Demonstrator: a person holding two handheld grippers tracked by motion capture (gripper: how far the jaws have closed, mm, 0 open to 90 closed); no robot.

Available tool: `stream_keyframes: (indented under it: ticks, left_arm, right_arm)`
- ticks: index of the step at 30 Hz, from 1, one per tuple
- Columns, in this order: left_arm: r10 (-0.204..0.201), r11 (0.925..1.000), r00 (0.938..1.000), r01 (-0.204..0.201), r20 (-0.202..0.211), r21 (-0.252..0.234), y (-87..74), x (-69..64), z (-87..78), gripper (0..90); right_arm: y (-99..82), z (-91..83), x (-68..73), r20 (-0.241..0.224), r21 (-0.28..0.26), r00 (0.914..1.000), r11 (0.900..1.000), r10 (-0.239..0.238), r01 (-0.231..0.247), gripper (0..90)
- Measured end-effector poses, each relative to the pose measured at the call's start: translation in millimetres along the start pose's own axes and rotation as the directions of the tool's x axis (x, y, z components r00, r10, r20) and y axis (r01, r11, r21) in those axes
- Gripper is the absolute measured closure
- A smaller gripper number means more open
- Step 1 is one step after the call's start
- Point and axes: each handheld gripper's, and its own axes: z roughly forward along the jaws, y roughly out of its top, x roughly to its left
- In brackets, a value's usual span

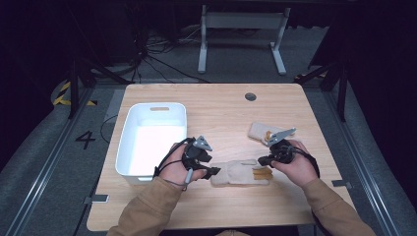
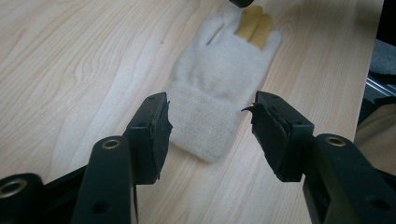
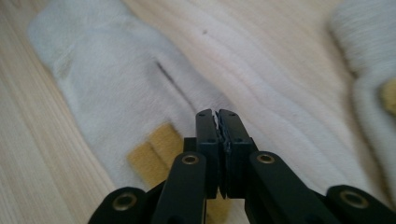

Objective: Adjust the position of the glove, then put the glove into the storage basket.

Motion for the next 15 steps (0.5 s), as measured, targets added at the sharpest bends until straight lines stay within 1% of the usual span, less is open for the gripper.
stream_keyframes:
  ticks: [1, 3, 5, 6, 10, 12, 14, 15]
  left_arm:
    - [0.001, 1.0000, 1.0000, -0.001, 0.002, -0.006, 1.8, 0.7, -1.4, 46.8]
    - [0.001, 1.0000, 1.0000, -0.001, 0.004, -0.004, 1.6, 1.0, -1.5, 46.8]
    - [0.001, 1.0000, 1.0000, -0.001, 0.005, -0.002, 1.6, 1.4, -1.7, 46.8]
    - [0.000, 1.0000, 1.0000, 0.000, 0.007, -0.003, 1.8, 1.6, -1.9, 46.9]
    - [0.000, 1.0000, 0.9999, 0.000, 0.010, -0.009, 2.9, 0.7, -3.3, 46.9]
    - [0.001, 0.9999, 1.0000, -0.001, 0.008, -0.012, 2.4, 0.2, -4.5, 46.8]
    - [0.001, 0.9999, 1.0000, -0.001, 0.008, -0.014, 2.1, 0.4, -6.1, 46.7]
    - [0.000, 0.9999, 1.0000, 0.000, 0.009, -0.015, 2.3, 0.5, -6.9, 46.7]
  right_arm:
    - [1.8, -5.8, -3.8, 0.014, -0.021, 0.9999, 0.9998, 0.002, -0.002, 87.8]
    - [3.5, -11.8, -6.8, 0.023, -0.037, 0.9997, 0.9993, 0.010, -0.009, 86.8]
    - [4.2, -14.1, -7.8, 0.027, -0.039, 0.9996, 0.9992, 0.013, -0.011, 86.6]
    - [6.7, -20.0, -11.1, 0.039, -0.046, 0.9991, 0.9989, 0.014, -0.013, 86.5]
    - [10.8, -28.8, -19.7, 0.069, -0.062, 0.9973, 0.9978, 0.026, -0.021, 83.2]
    - [12.1, -32.3, -25.0, 0.076, -0.073, 0.9965, 0.9969, 0.033, -0.028, 80.7]
    - [13.2, -35.5, -31.5, 0.088, -0.077, 0.9951, 0.9963, 0.044, -0.038, 80.2]
    - [13.2, -35.5, -31.5, 0.088, -0.077, 0.9951, 0.9963, 0.044, -0.038, 80.2]
